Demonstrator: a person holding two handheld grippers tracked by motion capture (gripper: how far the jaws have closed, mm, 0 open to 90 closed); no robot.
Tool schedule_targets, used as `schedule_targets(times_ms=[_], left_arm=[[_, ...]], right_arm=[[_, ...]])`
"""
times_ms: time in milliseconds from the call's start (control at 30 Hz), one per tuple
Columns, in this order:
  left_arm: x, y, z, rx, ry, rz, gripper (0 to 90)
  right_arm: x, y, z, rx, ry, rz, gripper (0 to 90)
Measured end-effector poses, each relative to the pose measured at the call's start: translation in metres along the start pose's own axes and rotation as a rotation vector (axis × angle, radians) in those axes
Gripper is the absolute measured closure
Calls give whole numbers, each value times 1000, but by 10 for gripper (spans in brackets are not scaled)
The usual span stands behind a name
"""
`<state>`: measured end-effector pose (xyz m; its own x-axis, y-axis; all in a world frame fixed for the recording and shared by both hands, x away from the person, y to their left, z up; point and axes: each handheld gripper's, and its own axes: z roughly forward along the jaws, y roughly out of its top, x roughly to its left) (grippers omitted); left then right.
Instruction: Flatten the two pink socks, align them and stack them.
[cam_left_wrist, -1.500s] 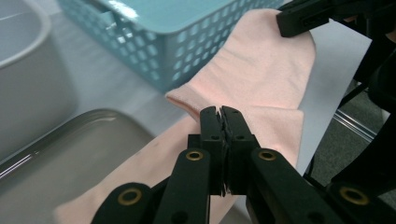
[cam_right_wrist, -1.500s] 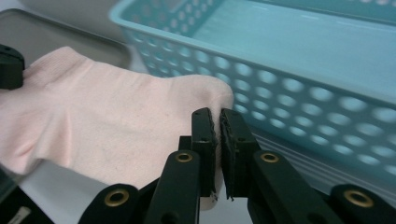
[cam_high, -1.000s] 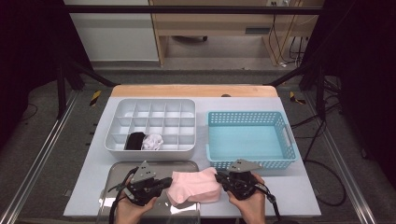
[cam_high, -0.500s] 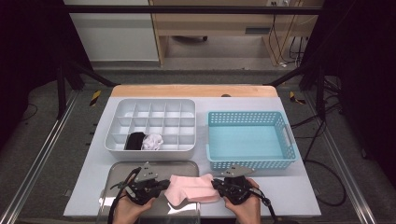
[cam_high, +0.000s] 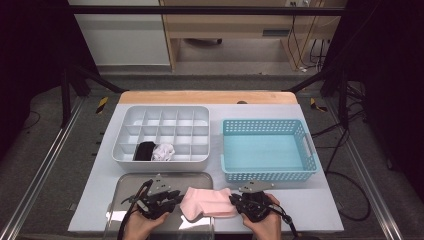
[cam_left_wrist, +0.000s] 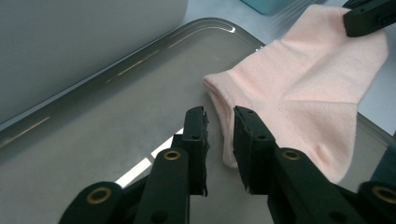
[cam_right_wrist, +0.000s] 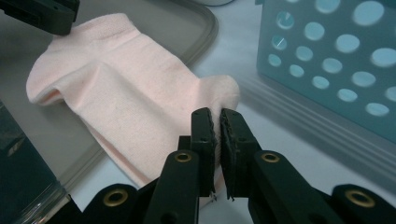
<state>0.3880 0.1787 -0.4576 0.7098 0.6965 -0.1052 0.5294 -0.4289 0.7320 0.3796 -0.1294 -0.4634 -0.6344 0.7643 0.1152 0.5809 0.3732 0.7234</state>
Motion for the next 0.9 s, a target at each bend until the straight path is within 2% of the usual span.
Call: schedule_targets(times_ms=[133,300,367,467,567,733,800,867,900], left_arm=[[0,-7,-7,-13,-8,-24,682],[-3,-10,-2,-5,-12,-33,657],[-5,-9,3,3,-19,-37,642],[-6,-10,10,26,-15,-43,644],[-9,-11,12,34,-13,-38,712],[-11,-10,12,40,-10,-25,785],[-11,-9,12,41,-9,-19,787],[-11,-9,12,40,-6,-15,781],[-11,-10,12,37,-1,-13,769]], right_arm=[[-1,-1,-1,-5,0,4,781],[-5,-2,-5,-39,-7,25,720],[-8,-2,-5,-43,1,38,726],[-10,-3,-1,-23,22,48,789],[-9,-2,1,-2,20,46,859],[-6,2,-10,-26,19,14,873],[-5,0,-12,-10,0,1,870],[-5,-3,-6,36,7,7,853],[-5,-4,-3,40,6,10,826]])
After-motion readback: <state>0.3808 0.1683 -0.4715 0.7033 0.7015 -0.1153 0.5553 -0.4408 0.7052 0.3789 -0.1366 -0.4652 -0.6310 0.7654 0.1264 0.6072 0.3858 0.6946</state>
